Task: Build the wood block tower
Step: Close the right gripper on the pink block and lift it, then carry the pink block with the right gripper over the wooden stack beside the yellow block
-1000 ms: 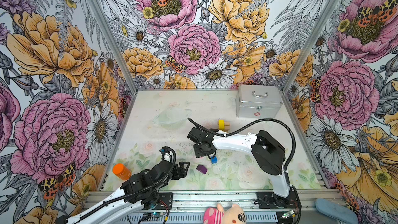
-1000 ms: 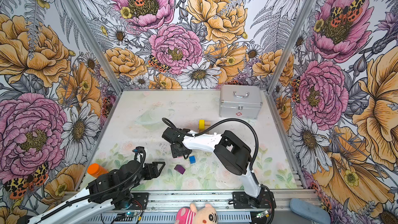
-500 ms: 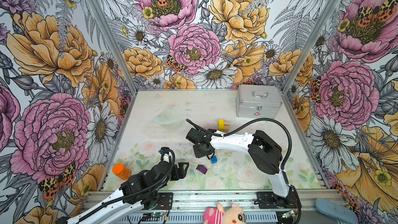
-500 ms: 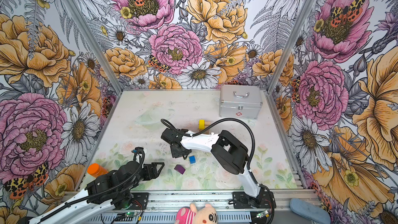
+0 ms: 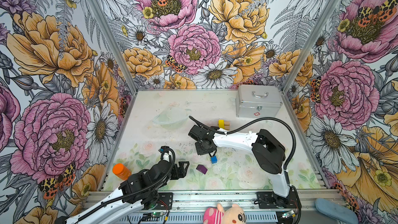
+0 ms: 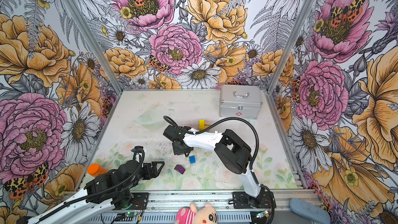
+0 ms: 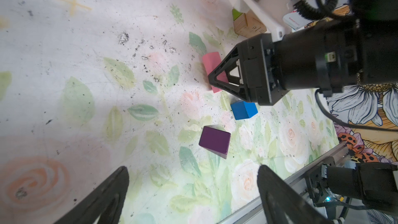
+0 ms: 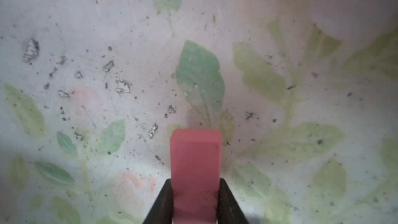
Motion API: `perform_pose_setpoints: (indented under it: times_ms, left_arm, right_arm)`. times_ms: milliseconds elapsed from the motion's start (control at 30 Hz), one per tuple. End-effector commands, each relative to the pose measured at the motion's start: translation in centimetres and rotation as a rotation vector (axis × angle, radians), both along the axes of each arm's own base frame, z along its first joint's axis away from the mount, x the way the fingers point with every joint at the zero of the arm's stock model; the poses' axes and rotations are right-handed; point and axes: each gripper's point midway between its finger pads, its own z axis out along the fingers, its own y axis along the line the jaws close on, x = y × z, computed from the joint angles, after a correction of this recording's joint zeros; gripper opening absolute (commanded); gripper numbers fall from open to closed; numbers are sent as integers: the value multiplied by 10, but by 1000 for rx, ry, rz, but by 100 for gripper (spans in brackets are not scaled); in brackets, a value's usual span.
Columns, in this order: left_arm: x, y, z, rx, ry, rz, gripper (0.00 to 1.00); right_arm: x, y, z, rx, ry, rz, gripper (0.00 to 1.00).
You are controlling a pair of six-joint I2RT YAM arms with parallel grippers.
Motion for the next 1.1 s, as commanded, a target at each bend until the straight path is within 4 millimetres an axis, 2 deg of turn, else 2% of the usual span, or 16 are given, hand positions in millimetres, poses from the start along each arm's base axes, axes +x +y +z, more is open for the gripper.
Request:
perform_pose_setpoints:
  times_ms: [0, 233, 400, 567, 700, 900, 1067]
  left_arm:
    - [10, -5, 27, -2, -73, 0, 96]
    - [26, -24, 54, 37, -117, -30, 96]
    - [42, -44, 73, 55, -146, -70, 97]
    - [62, -65, 87, 53, -155, -113, 97]
    - [83, -81, 99, 43, -166, -140, 97]
    - [105, -100, 105, 44, -167, -180, 97]
    - [116, -103, 101, 65, -153, -186, 97]
  right_arm:
    - [12, -11, 38, 50, -72, -17, 26]
    - [28, -46, 79, 114, -131, -85, 26]
    - [47, -91, 97, 133, -169, -169, 26]
    - [62, -126, 98, 132, -167, -232, 25]
    - [77, -142, 92, 122, -156, -261, 26]
    - [100, -149, 85, 121, -134, -277, 25]
    - [114, -149, 77, 121, -116, -281, 25]
